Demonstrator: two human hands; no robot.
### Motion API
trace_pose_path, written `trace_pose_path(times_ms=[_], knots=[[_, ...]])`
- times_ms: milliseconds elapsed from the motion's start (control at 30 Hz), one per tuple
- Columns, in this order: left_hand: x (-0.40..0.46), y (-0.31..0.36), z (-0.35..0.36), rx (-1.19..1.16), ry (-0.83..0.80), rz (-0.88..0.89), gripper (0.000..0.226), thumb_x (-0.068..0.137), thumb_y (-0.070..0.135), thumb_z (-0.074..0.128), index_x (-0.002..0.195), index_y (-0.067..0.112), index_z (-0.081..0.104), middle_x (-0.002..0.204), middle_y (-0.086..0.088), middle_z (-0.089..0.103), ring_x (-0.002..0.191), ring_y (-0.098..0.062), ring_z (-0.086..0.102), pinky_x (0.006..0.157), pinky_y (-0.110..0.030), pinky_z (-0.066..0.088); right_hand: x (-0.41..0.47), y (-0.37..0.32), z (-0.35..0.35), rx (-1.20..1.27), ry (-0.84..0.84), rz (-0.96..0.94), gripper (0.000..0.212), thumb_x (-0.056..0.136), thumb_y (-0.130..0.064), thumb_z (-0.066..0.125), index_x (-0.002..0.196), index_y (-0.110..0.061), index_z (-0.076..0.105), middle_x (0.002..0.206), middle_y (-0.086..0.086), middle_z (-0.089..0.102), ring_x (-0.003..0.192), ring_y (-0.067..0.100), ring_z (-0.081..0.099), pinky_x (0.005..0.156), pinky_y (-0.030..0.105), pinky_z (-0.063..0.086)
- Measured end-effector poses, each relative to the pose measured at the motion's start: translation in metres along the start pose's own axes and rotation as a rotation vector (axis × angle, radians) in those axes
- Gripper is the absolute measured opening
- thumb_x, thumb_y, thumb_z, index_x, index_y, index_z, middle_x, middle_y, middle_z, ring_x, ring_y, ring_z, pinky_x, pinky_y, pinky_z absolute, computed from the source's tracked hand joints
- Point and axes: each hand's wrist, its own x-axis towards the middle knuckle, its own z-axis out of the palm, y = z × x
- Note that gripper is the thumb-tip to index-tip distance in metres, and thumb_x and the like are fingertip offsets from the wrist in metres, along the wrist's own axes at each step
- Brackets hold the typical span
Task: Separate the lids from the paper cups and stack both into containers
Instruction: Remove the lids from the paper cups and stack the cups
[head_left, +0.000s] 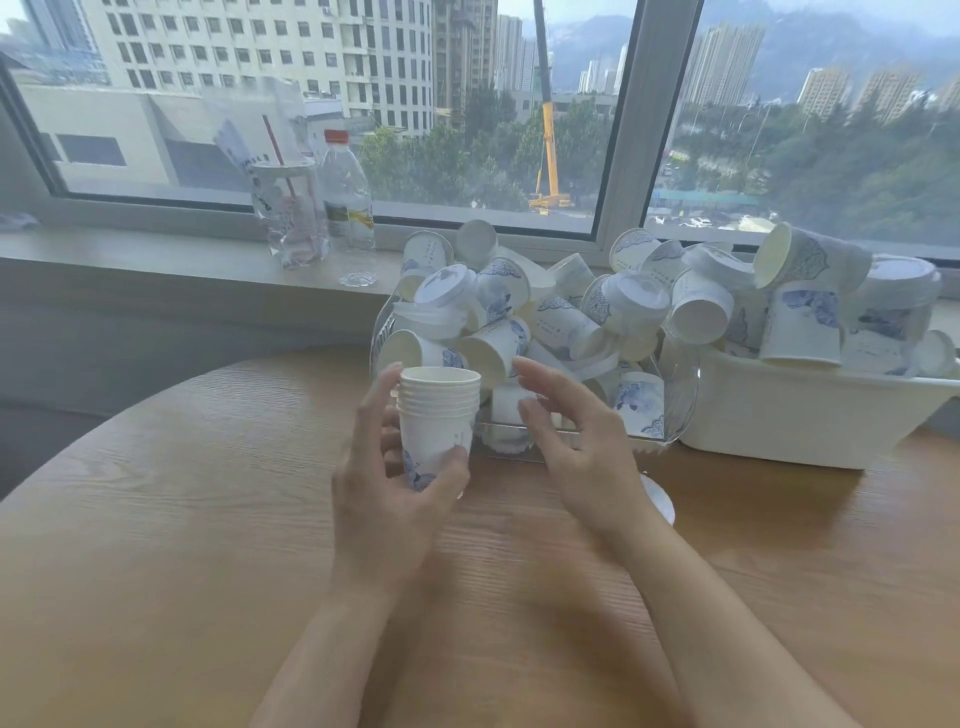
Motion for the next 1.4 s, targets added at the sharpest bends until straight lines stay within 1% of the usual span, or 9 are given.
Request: trace_pose_path(times_ms=[300,467,600,767,867,967,1067,1167,1400], knots=[[0.022,-0.024,-0.034,0.098,0.291,-0.074,0.087,0.082,0.024,0.084,0.156,0.038,0.040,0.116,0.008,0.049,0.103,0.001,0.054,0.075,-0.004,0.046,0.041,-0.008,0.068,-0.285,-0.077,-0.228,0.065,0.092,-0.018,0.078,0.150,-0.032,0.052,0.153,-0.012,0.052,0.144,0.007,0.044,0.120,0.036,0.038],[0.020,-0.032,-0.028,0.137,0.242,-0.056,0.088,0.082,0.027,0.084,0.157,0.038,0.038,0.123,0.003,0.056,0.103,-0.016,0.060,0.081,-0.024,0.054,0.051,-0.002,0.082,-0.430,-0.069,-0.292,0.074,0.085,-0.009,0.079,0.149,-0.030,0.051,0.151,-0.010,0.056,0.138,0.011,0.049,0.118,0.037,0.037],[0.019,-0.034,-0.024,0.155,0.207,-0.034,0.088,0.085,0.027,0.083,0.158,0.040,0.035,0.124,0.004,0.061,0.102,-0.017,0.063,0.084,-0.047,0.060,0.054,0.000,0.083,-0.514,0.022,-0.361,0.072,0.083,-0.009,0.079,0.147,-0.027,0.053,0.144,-0.009,0.060,0.135,0.013,0.053,0.112,0.032,0.035],[0.017,-0.033,-0.025,0.133,0.188,-0.017,0.090,0.081,0.033,0.079,0.158,0.040,0.034,0.128,-0.003,0.064,0.103,-0.017,0.066,0.082,-0.045,0.061,0.046,-0.001,0.076,-0.369,0.108,-0.337,0.062,0.091,-0.015,0.077,0.147,-0.026,0.052,0.142,-0.008,0.061,0.132,0.012,0.054,0.110,0.032,0.041],[0.014,-0.031,-0.021,0.142,0.145,-0.010,0.094,0.082,0.019,0.086,0.157,0.042,0.035,0.124,0.002,0.063,0.103,-0.012,0.065,0.080,-0.042,0.060,0.042,-0.002,0.064,-0.143,0.175,-0.221,0.060,0.094,-0.018,0.078,0.147,-0.023,0.052,0.139,-0.011,0.063,0.130,0.005,0.057,0.107,0.024,0.045],[0.009,-0.028,-0.014,0.165,0.056,0.011,0.096,0.078,0.017,0.087,0.155,0.047,0.037,0.119,0.025,0.059,0.101,-0.002,0.063,0.079,-0.035,0.059,0.039,0.000,0.051,0.064,0.235,-0.075,0.061,0.093,-0.023,0.079,0.148,-0.026,0.051,0.137,-0.017,0.064,0.127,0.003,0.060,0.106,0.021,0.047],[0.005,-0.024,-0.006,0.207,-0.035,0.036,0.098,0.076,0.017,0.089,0.155,0.045,0.038,0.110,0.047,0.054,0.097,0.001,0.062,0.076,-0.037,0.060,0.038,0.007,0.038,0.266,0.240,0.052,0.058,0.094,-0.021,0.077,0.146,-0.027,0.052,0.136,-0.010,0.066,0.123,0.006,0.065,0.108,0.037,0.053],[0.005,-0.025,-0.003,0.223,-0.069,0.073,0.096,0.076,0.016,0.089,0.155,0.041,0.040,0.108,0.042,0.056,0.095,0.002,0.060,0.074,-0.040,0.061,0.039,0.010,0.031,0.430,0.226,0.104,0.050,0.094,-0.020,0.075,0.140,-0.026,0.056,0.133,-0.002,0.070,0.124,0.016,0.067,0.108,0.045,0.053],[0.003,-0.030,0.001,0.246,-0.130,0.090,0.099,0.075,0.018,0.090,0.155,0.046,0.038,0.112,0.031,0.058,0.092,-0.010,0.067,0.070,-0.044,0.062,0.041,0.001,0.026,0.599,0.200,0.155,0.047,0.097,-0.011,0.070,0.142,-0.014,0.055,0.123,-0.001,0.075,0.117,0.015,0.071,0.098,0.028,0.057]])
